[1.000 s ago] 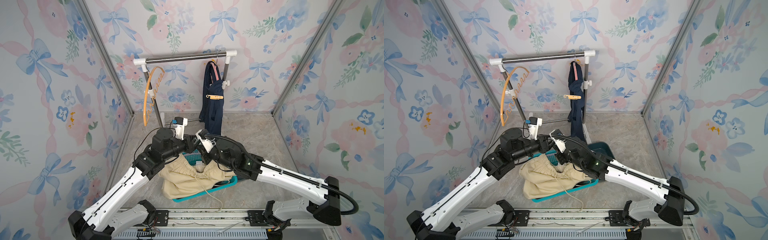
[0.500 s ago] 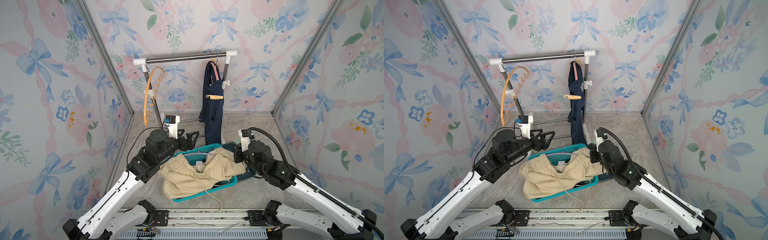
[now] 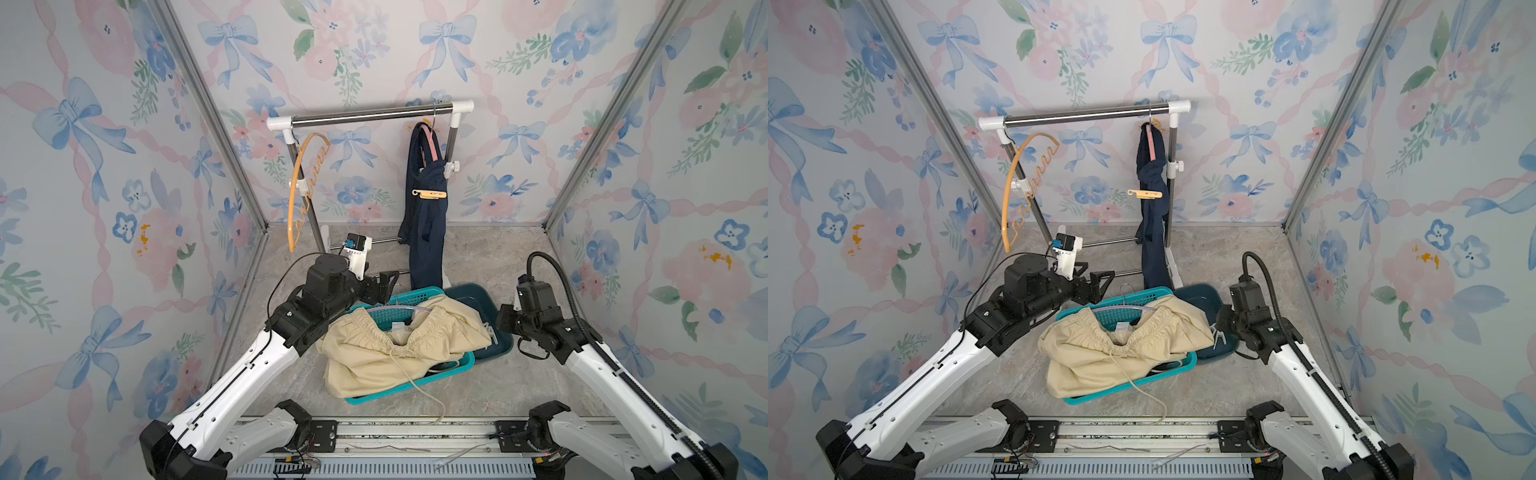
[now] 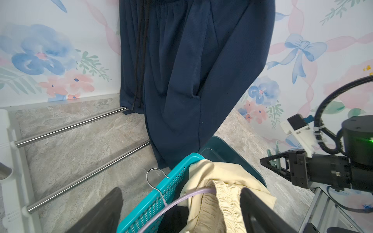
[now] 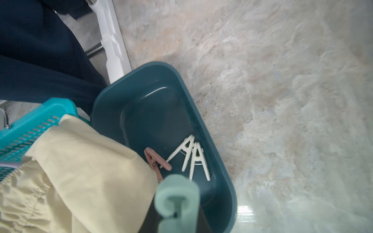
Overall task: Remove the clothespins securing shorts to the hanger
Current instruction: Place the clothespin in the storage box.
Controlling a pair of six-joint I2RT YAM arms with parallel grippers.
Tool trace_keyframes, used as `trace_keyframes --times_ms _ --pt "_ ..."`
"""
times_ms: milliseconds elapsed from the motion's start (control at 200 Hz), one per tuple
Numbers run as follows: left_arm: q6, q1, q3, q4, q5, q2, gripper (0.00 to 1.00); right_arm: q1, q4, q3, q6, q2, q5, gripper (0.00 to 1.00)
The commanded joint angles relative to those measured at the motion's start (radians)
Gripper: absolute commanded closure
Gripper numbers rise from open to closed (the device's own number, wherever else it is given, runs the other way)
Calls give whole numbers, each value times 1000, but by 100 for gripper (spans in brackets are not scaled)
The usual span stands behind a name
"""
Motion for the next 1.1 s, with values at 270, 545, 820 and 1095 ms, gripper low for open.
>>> trace_keyframes --times_ms 270,545,820,1095 --pt "26 33 5 -22 45 5 9 -2 45 31 -48 216 -86 98" --pt "42 53 -14 -22 51 8 8 33 56 60 -65 314 -85 95" --pt "50 95 -23 -56 114 16 7 38 44 79 -83 342 -62 92" --pt "130 98 -21 -174 135 81 13 36 18 78 -91 358 -46 80"
